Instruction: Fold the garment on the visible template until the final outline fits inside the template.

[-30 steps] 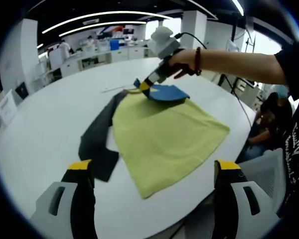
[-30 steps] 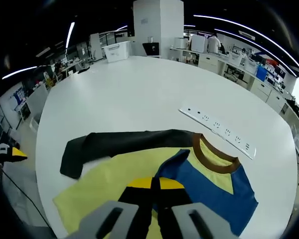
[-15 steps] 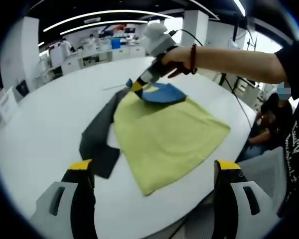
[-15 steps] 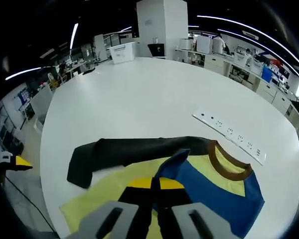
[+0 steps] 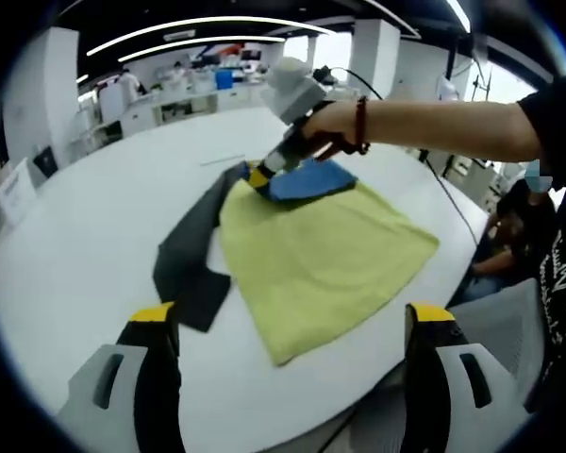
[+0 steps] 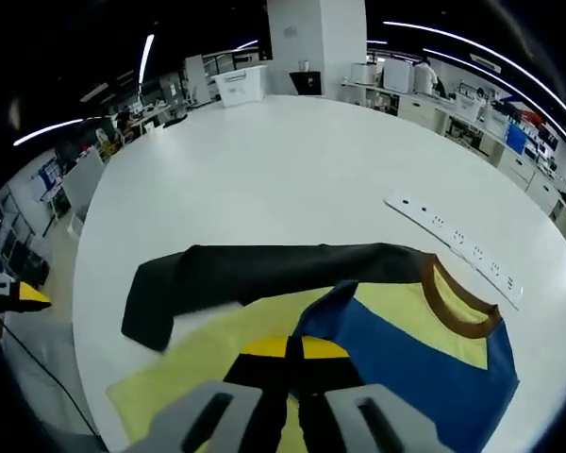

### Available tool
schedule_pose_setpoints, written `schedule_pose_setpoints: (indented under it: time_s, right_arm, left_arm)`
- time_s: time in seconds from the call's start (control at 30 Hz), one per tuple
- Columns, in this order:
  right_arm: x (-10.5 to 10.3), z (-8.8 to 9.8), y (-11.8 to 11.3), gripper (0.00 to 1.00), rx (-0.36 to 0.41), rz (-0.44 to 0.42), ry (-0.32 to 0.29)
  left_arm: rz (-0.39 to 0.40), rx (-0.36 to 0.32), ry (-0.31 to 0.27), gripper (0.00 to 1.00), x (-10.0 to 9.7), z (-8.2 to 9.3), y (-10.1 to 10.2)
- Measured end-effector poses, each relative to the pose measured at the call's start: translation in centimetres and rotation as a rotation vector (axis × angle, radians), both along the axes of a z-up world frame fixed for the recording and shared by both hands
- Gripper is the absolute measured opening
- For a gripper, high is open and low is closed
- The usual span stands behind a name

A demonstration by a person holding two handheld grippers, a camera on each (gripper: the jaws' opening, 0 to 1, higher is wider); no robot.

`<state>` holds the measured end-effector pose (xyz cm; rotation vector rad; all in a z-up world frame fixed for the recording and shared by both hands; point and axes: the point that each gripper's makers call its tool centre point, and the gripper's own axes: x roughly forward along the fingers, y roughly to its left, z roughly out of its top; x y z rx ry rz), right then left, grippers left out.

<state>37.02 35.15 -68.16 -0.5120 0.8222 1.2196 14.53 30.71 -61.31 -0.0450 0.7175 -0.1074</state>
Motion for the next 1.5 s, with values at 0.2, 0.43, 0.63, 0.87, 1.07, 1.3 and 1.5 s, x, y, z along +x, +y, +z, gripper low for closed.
schedule_pose_setpoints:
  time_s: [0.2, 0.43, 0.63, 0.87, 1.07, 1.3, 1.5]
  right_arm:
    - [-0.3, -1.8, 0.4, 0.00, -0.019, 0.008, 0.012]
    - [-0.4, -3.0, 0.7, 0.00, -0.024, -0.006, 0.033]
    - [-0.6, -3.7, 0.7, 0.00, -0.027, 0.012, 0.026]
    - [-1.6, -3.6, 1.5, 0.01, 0.010, 0.023, 0.061]
    - [-2.0, -2.6, 1.7, 0.07, 0.042, 0.029, 0.090]
    - [-0.3, -1.5, -0.1, 0.25, 0.039, -0.015, 0.054]
    - [1.6, -1.0, -2.0, 0.39, 0.038, -0.070, 0.043]
  left_arm:
    - [0.010, -0.003, 0.001, 0.96, -0.2, -0.3, 0.4]
    - [0.021, -0.014, 0.006, 0.95, -0.5, -0.7, 0.6]
    - [0.029, -0.018, 0.012, 0.95, -0.7, -1.1, 1.0]
    - [0.037, -0.014, 0.010, 0.95, -0.8, -1.2, 1.3]
    - [0.034, -0.014, 0.010, 0.95, -0.7, -1.1, 1.1]
    - [0.036, -0.007, 0.000, 0.97, -0.3, -0.8, 1.2]
    - [0.035, -0.003, -0.004, 0.99, 0.1, -0.5, 0.9]
